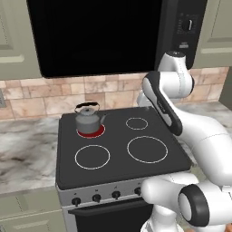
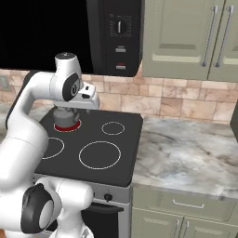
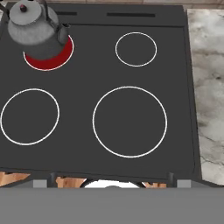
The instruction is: The kettle is done boiling. Turn off the stove, then wait for 300 timesteps before moving the kettle to the dining table.
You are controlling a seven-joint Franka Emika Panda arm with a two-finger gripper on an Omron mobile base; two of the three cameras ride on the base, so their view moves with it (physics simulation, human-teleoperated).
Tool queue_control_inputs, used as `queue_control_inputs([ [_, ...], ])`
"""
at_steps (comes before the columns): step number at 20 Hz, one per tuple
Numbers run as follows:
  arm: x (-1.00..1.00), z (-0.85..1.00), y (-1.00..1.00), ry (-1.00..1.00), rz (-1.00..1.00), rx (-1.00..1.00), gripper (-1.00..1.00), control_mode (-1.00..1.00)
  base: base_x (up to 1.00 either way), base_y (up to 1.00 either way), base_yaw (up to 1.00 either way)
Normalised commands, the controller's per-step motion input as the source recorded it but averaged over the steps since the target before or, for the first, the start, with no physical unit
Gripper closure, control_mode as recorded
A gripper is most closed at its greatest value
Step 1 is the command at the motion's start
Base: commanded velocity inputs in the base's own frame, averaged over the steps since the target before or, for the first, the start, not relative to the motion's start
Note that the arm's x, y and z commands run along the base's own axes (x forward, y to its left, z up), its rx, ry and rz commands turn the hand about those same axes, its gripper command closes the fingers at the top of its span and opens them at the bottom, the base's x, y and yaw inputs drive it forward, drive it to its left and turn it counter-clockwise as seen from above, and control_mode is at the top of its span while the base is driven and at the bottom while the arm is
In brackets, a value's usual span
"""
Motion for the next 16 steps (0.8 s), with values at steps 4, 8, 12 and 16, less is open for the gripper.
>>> queue_control_inputs([
  [4,0.0,0.0,0.0,0.0,0.0,0.0,-1.0,-1.0,0.0,0.0,0.0],
  [8,0.0,0.0,0.21,0.0,0.0,-0.01,-1.0,-1.0,0.0,0.0,0.0],
  [12,-0.05,0.0,0.4,0.0,0.0,-0.03,-1.0,-1.0,0.0,0.0,0.0],
  [16,-0.07,0.0,0.43,0.0,0.0,-0.04,-1.0,-1.0,0.0,0.0,0.0],
])
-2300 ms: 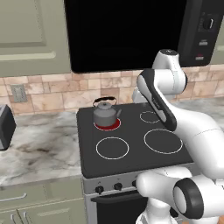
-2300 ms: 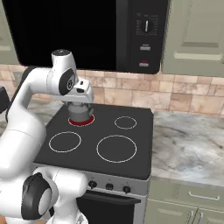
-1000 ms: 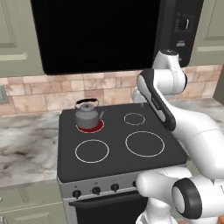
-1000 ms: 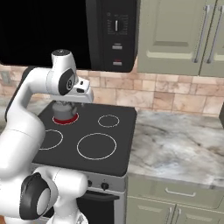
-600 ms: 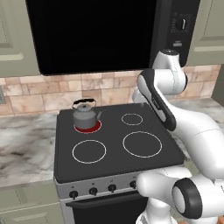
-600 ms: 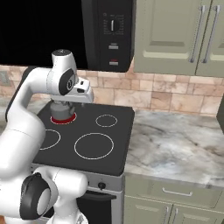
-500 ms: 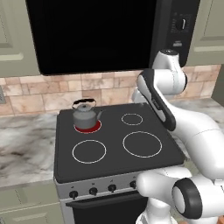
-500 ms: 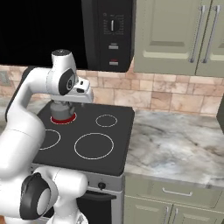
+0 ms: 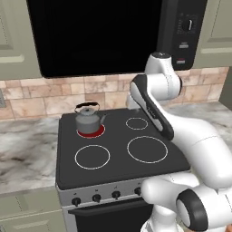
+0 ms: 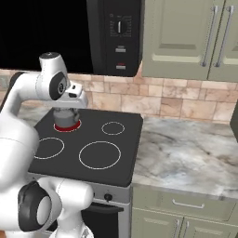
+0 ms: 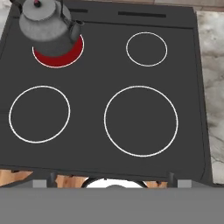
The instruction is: The kettle is done boiling. Turn off the stove, then wait for 300 timesteps before moving the kettle to the dining table.
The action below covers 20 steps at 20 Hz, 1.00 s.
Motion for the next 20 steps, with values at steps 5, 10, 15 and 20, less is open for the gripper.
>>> queue_control_inputs([
  [5,-0.26,0.0,0.2,-0.02,0.0,-0.01,-1.0,-1.0,0.0,0.0,0.0],
  [10,-0.4,0.0,0.01,-0.04,0.0,0.0,-1.0,-1.0,0.0,0.0,0.0],
  [15,-0.3,-0.03,0.12,-0.01,0.0,-0.01,-1.0,-1.0,0.0,0.0,0.0],
  [20,-0.25,-0.11,0.24,0.0,0.0,-0.04,-1.0,-1.0,0.0,0.0,0.0],
])
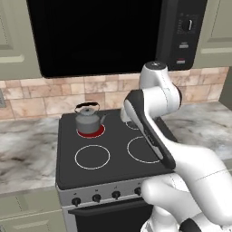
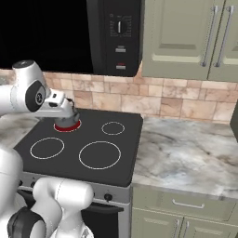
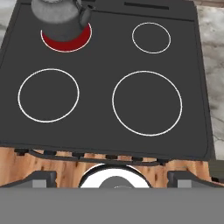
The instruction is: The kettle is done boiling. Turn off the stove, then wait for 300 timesteps before moving the kettle to the dining table.
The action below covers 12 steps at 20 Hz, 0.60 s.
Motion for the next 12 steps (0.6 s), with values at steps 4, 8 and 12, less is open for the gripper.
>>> queue_control_inputs([
  [4,-0.21,-0.13,0.28,-0.01,0.0,-0.05,-1.0,-1.0,0.0,0.0,0.0],
  [8,-0.15,-0.16,0.34,-0.01,0.0,-0.05,-1.0,-1.0,0.0,0.0,0.0],
  [12,-0.08,-0.19,0.36,-0.01,0.0,-0.05,-1.0,-1.0,0.0,0.0,0.0],
])
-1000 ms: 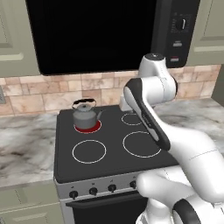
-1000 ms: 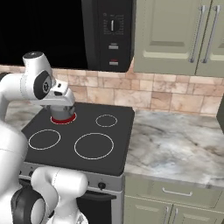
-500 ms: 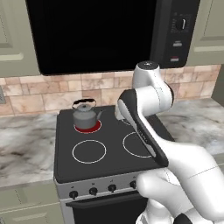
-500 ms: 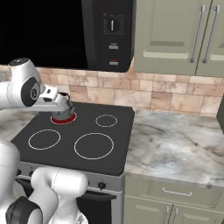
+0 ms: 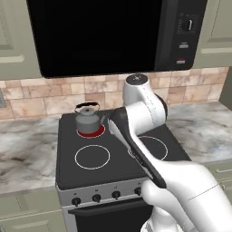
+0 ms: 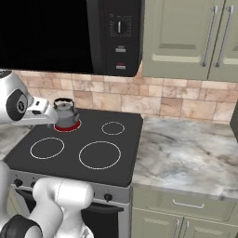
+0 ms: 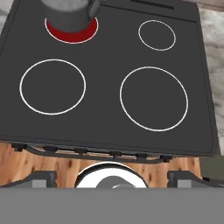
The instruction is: The kettle is done boiling. Turn off the stove, then wait for 300 timesteps before moving the kettle to the dining table.
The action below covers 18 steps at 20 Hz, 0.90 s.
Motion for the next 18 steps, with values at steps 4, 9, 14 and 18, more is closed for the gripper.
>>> queue_control_inputs([
  [4,-0.08,-0.16,0.33,-0.01,0.0,-0.05,-1.0,-1.0,0.0,0.0,0.0],
  [9,-0.12,-0.18,0.3,-0.02,0.0,-0.04,-1.0,-1.0,0.0,0.0,0.0],
  [14,-0.2,-0.18,0.23,-0.03,0.0,-0.03,-1.0,-1.0,0.0,0.0,0.0],
  [18,-0.25,-0.2,0.19,-0.05,0.0,-0.03,-1.0,-1.0,0.0,0.0,0.0],
])
